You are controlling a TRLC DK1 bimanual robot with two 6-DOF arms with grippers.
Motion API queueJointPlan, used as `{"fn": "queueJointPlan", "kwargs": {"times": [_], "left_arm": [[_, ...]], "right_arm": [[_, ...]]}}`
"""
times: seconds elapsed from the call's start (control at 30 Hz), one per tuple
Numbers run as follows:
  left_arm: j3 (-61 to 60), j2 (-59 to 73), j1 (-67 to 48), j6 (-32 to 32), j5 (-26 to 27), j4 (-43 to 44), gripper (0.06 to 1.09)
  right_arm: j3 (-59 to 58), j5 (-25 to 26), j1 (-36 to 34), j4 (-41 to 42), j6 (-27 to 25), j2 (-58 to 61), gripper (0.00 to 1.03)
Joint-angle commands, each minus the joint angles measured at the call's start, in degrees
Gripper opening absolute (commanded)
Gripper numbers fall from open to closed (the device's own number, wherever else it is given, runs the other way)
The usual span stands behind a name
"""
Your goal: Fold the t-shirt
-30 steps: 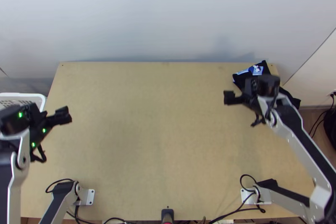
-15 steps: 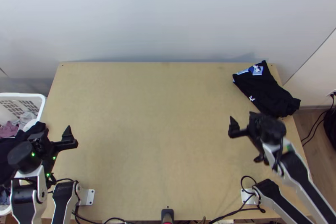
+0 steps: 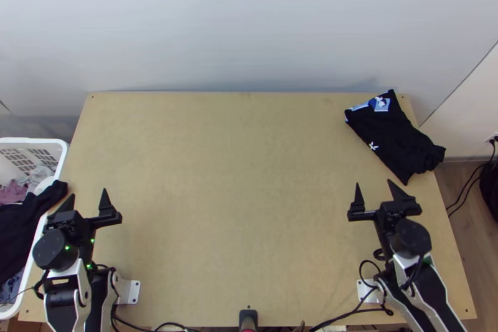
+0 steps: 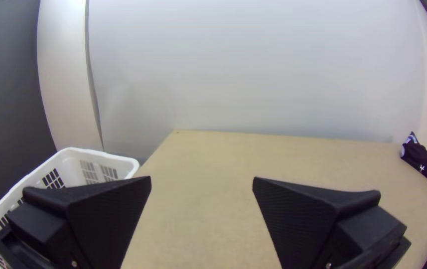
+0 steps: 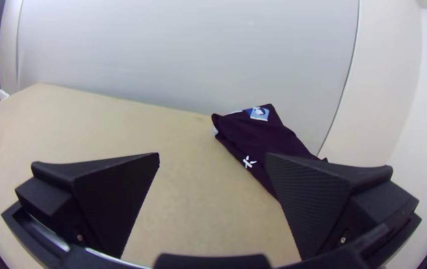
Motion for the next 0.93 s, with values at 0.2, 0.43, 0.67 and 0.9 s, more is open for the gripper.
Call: {"fn": "queueJointPlan", "kwargs": {"times": [0.2, 0.43, 0.67, 0.9], "left_arm": [[-3.9, -2.2, -0.4, -3.3, -0.3, -1.8, 1.05], [-3.4, -2.2, 1.1, -3.3, -0.3, -5.9, 1.05], [-3.3, -2.2, 1.1, -3.1, -0.3, -6.3, 1.05], [-3.3, -2.2, 1.1, -3.1, -0.3, -6.3, 1.05]], "right_arm": [[-8.2, 1.2, 0.2, 2.1, 1.5, -14.1, 0.99], [-8.2, 1.2, -0.1, 2.1, 1.5, -14.3, 0.99], [-8.2, 1.2, -0.1, 2.1, 1.5, -14.3, 0.99], [-8.2, 1.2, -0.1, 2.1, 1.5, -14.3, 0.99]]}}
